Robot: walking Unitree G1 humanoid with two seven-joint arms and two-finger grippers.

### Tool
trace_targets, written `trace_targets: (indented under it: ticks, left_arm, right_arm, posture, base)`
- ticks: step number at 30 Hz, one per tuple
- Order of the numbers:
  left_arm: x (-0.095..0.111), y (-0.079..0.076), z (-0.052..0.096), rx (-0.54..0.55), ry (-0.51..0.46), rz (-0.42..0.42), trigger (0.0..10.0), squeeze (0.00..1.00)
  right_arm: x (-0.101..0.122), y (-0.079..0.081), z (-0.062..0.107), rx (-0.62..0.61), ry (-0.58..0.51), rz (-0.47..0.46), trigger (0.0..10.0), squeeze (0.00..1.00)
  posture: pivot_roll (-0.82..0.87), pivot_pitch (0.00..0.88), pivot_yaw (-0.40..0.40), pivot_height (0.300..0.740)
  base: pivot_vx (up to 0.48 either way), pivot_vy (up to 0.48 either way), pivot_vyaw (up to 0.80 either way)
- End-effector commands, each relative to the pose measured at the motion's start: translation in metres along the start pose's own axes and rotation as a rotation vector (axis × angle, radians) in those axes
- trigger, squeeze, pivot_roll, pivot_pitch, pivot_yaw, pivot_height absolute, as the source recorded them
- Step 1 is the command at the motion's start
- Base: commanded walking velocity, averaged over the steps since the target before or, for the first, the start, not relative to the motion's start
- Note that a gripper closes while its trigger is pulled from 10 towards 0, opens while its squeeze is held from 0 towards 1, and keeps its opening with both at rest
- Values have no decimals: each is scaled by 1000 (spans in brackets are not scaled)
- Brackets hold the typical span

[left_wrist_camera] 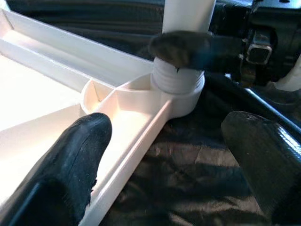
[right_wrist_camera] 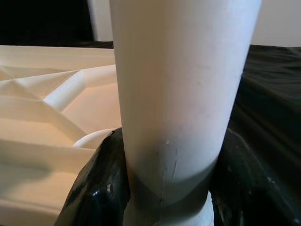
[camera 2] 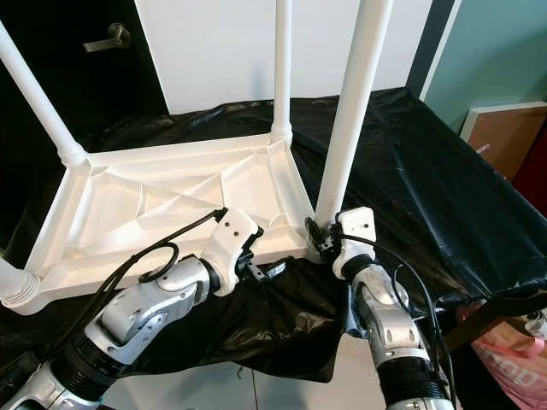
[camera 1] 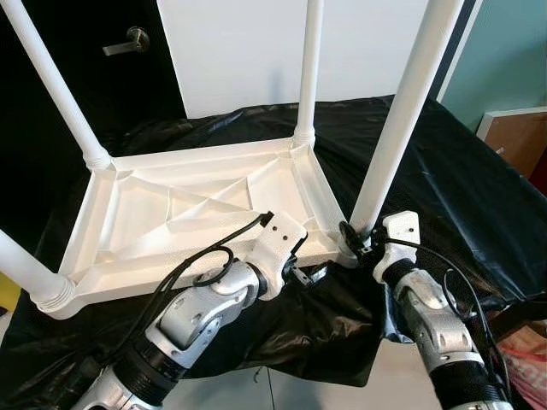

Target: Building children table

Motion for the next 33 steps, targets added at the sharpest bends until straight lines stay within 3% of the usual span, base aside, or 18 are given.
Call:
trace_targets:
  ticks: [1,2,4,10,14,25,26,27,33]
  left_arm:
    - [0,-10,1,-153,-21,-13,10000,0]
    - [0,-10,1,-153,-21,-13,10000,0]
    - [0,-9,2,-142,-21,-8,10000,0]
    - [-3,-6,4,-110,-14,-1,10000,0]
    - [-2,-8,3,-107,-17,-1,10000,0]
    - [-4,-4,1,-95,-14,-28,10000,0]
    - [-3,-4,1,-93,-17,-34,10000,0]
    - [-3,-4,0,-92,-19,-38,10000,0]
    - [0,-5,-1,-92,-38,-34,10000,0]
  right_arm:
    - [-24,-12,10,-113,112,-21,10000,0]
    - [-24,-12,10,-113,112,-21,10000,0]
    - [-29,-12,15,-243,117,-41,10000,0]
    - [-30,-5,18,-374,99,-64,10000,0]
    - [-25,1,16,-374,71,-73,10000,0]
    - [-14,-1,17,-372,23,-41,10000,0]
    - [-12,-2,18,-366,10,-34,10000,776]
    - [-11,-2,19,-362,2,-31,10000,1000]
    - [7,-3,24,-254,-86,-10,10000,1000]
  posture:
    - [-150,57,-1,740]
    - [-150,57,-1,740]
    - [-146,67,-10,740]
    - [-139,73,-11,740]
    - [-143,68,-10,740]
    - [-163,66,1,740]
    - [-167,61,3,740]
    - [-167,61,3,740]
    - [-172,62,6,740]
  base:
    - [0,0,0]
    - [0,0,0]
    - [0,0,0]
    - [0,0,0]
    - [0,0,0]
    - [0,0,0]
    - [0,0,0]
    - [0,0,0]
    - [0,0,0]
Point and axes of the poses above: a point about 5 cm out from each wrist's last joint towards the gripper, its own z axis pointing back from the gripper into the wrist, its own x axis along the axis of the wrist's last joint, y = z × x, the point moved 1 cm from there along -z, pointing out of the wrist towards the gripper, and after that the axes turned 7 degrees about -z, right-handed, at the moved point
